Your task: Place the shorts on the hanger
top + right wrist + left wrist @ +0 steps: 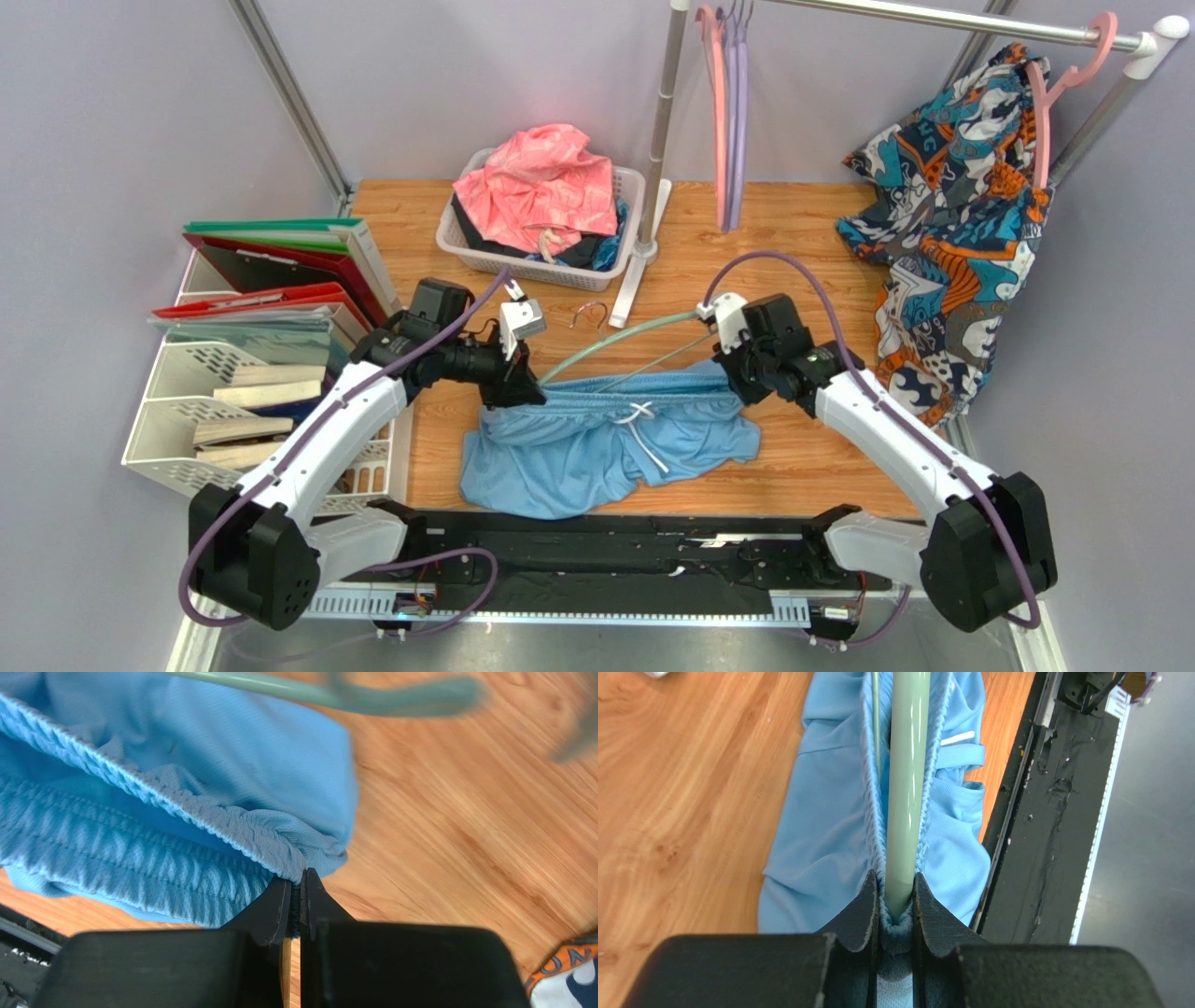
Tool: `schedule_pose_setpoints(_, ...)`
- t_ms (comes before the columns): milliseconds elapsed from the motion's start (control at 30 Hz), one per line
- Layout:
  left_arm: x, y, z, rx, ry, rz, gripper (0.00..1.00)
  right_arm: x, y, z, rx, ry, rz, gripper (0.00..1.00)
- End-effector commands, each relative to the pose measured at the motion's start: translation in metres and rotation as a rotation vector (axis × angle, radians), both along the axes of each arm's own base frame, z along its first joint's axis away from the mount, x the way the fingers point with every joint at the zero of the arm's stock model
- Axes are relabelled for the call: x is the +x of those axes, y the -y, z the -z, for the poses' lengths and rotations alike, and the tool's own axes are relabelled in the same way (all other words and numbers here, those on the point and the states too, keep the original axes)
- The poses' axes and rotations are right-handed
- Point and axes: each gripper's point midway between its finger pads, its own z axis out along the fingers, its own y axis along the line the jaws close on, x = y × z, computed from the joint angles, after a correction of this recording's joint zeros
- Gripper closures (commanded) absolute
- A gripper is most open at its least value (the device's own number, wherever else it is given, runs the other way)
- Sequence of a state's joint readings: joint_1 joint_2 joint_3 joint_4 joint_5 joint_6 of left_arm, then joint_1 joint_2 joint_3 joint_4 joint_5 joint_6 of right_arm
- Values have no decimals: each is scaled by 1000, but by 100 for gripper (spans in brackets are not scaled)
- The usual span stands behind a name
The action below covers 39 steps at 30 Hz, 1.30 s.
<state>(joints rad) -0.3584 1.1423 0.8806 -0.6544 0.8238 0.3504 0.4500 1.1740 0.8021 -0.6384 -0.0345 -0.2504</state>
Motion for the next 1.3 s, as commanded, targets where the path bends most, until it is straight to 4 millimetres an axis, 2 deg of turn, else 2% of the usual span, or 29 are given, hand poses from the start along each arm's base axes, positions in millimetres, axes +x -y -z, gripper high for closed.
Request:
schedule_pose_setpoints(0, -7, -22, -5, 75, 77, 22, 100, 5, 71, -3, -172, -11, 188, 100)
schedule_pose_setpoints(133, -14, -31, 2, 127, 122, 72, 100, 12, 87, -6, -117, -27, 264, 100)
schedule_pose_setpoints(333, -24, -43, 17, 199, 148, 164, 100, 23, 100, -14, -86, -10, 319, 100)
schedule_pose_setpoints(500, -26, -49, 22, 244, 162, 235, 100, 29, 105, -22, -92, 13, 321, 100)
schedule_pose_setpoints(667, -22, -56, 32, 315, 108, 285, 100, 33, 102, -42, -66, 57, 318, 100)
schedule_pose_setpoints(967, -3, -61, 47, 423, 47, 234, 100, 28, 104, -62, -81, 118, 284, 100)
schedule_pose_setpoints(1000, -4, -57, 49, 432, 37, 246, 100, 28, 102, -66, -73, 122, 281, 100)
schedule_pose_setpoints(1267, 6, -18, 31, 412, 52, 238, 100, 21, 63, -91, 9, 131, 248, 100)
